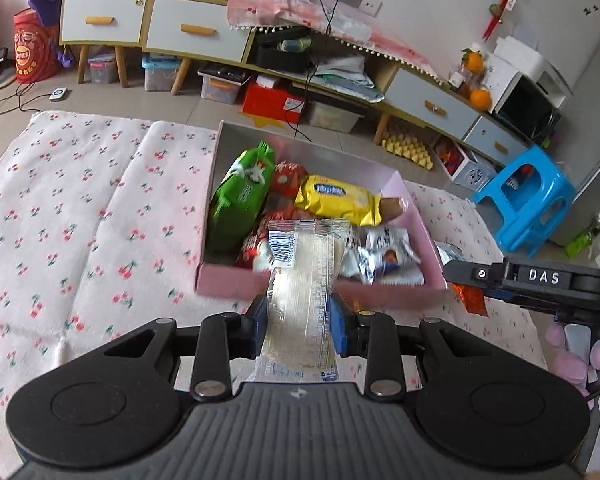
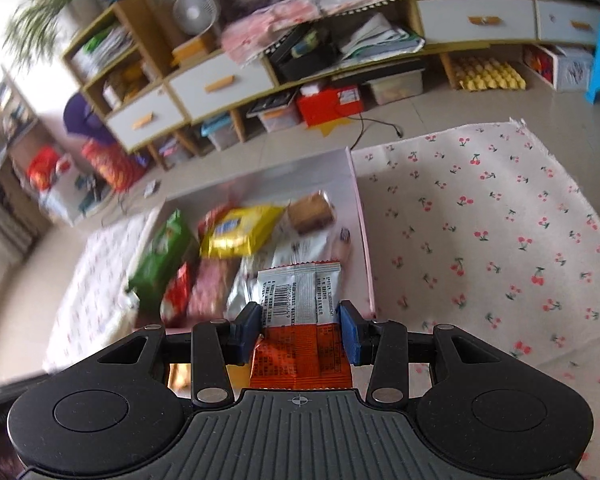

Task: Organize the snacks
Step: 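Carry the bun and orange-white packet over the pink box with both grippers, then lower the bun into the box with the left gripper while the right gripper releases its packet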

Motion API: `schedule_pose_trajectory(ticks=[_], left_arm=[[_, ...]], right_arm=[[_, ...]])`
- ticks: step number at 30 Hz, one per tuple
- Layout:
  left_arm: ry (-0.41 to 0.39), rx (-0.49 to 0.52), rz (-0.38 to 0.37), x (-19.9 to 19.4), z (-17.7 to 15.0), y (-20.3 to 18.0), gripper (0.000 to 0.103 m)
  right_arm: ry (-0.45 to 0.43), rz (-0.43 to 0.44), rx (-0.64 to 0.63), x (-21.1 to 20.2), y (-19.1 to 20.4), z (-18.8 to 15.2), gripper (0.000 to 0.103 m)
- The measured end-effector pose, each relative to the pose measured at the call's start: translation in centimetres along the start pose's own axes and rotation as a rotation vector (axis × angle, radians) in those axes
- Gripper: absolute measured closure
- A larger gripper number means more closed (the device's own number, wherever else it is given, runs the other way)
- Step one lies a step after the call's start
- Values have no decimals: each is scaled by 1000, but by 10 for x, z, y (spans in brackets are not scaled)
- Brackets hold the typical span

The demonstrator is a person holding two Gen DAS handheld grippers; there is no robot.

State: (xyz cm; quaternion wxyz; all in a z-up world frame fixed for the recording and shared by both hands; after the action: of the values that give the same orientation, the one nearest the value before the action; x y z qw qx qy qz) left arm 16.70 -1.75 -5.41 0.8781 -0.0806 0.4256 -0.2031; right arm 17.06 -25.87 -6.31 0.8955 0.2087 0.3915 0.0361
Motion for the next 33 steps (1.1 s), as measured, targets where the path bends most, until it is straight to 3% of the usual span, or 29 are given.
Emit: schedule_pose_trajectory(ticks=[3, 10, 15, 33], left_arm=[[22, 1, -9, 12, 6, -4, 74], [97, 116, 10, 50, 18, -21, 74], [132, 113, 20, 75, 27, -23, 75], [66, 136, 41, 104, 53, -24, 74]], right_arm=[[-8, 17, 71, 11, -3, 9, 63], [-9, 34, 126, 40, -5, 17, 63], [1, 29, 140, 56, -14, 20, 63], [-27, 76, 184, 75, -25, 32, 62]])
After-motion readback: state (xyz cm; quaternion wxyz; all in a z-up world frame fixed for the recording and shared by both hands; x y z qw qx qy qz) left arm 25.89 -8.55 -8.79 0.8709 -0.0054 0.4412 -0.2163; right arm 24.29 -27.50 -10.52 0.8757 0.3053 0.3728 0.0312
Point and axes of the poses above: each gripper's, at about its wrist camera, not at the fingertips, and x roughly the way its jaws point, y to its left, z to its top, the point moved 8 cm from there along x, roughly the way its jaws point, and after that the axes turned 1 degree about x, right-handed, at the moved point
